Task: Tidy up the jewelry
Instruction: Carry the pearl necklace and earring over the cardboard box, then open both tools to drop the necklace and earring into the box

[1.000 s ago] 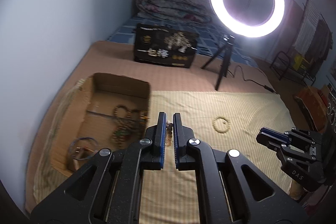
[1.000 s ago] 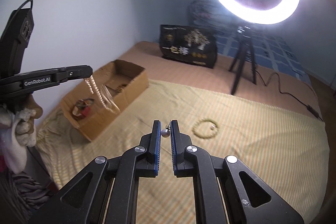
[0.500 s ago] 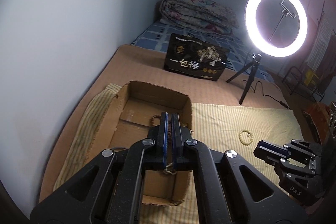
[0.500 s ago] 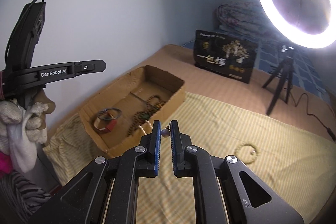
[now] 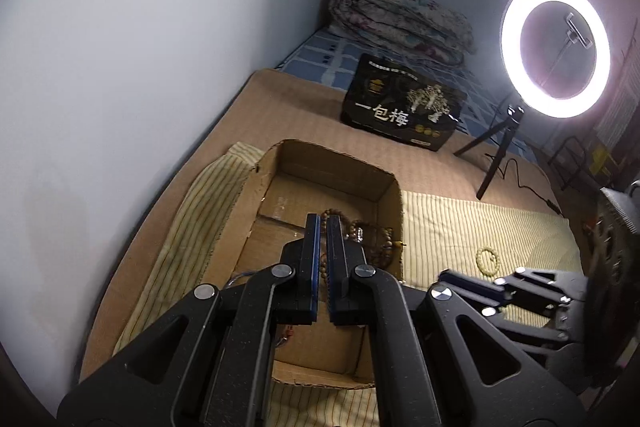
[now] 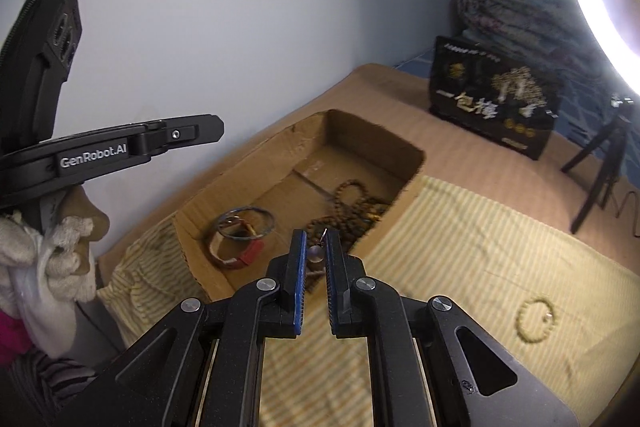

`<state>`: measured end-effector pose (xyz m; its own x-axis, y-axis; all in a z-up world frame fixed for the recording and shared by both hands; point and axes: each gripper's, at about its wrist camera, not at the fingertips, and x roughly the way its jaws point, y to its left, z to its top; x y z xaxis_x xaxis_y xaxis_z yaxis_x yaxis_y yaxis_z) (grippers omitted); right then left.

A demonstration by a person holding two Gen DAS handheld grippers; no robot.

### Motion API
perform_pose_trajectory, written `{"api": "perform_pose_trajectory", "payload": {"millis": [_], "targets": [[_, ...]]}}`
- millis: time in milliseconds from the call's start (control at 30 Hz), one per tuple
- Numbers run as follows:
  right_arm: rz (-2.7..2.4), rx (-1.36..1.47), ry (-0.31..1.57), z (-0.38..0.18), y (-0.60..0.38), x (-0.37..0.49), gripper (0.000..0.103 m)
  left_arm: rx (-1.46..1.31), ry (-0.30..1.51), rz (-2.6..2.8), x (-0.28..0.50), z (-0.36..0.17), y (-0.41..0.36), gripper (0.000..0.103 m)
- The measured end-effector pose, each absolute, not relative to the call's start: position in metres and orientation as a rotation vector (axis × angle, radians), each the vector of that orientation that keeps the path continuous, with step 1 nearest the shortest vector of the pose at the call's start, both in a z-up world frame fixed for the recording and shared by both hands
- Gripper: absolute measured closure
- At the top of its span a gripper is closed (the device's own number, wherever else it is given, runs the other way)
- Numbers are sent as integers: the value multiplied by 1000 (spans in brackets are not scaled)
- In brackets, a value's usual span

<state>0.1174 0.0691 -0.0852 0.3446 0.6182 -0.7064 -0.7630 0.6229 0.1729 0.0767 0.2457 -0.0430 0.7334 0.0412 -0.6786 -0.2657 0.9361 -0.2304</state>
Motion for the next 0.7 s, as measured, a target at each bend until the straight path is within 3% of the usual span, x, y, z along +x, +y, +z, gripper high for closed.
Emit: {"api": "perform_pose_trajectory", "payload": {"millis": [400,433,567,633,667,700], "targets": [[933,-222,885,-112,105,122,95,-328,761,186,79,-53,253,103],[928,-226,886,-112,106,122,90,-330,760,189,79,-53,253,103],[920,-214,880,-114,106,124,50,-334,758,194,79,-52,253,103],[900,-211,872,-113,104,125,39,-333,762,197,79,-53,253,102],[890,-210,866,-113,103,125,37,-333,764,200,79,-54,253,94],[883,-208,862,-112,102,126,36,-335,764,200,79,-54,253,79]]}}
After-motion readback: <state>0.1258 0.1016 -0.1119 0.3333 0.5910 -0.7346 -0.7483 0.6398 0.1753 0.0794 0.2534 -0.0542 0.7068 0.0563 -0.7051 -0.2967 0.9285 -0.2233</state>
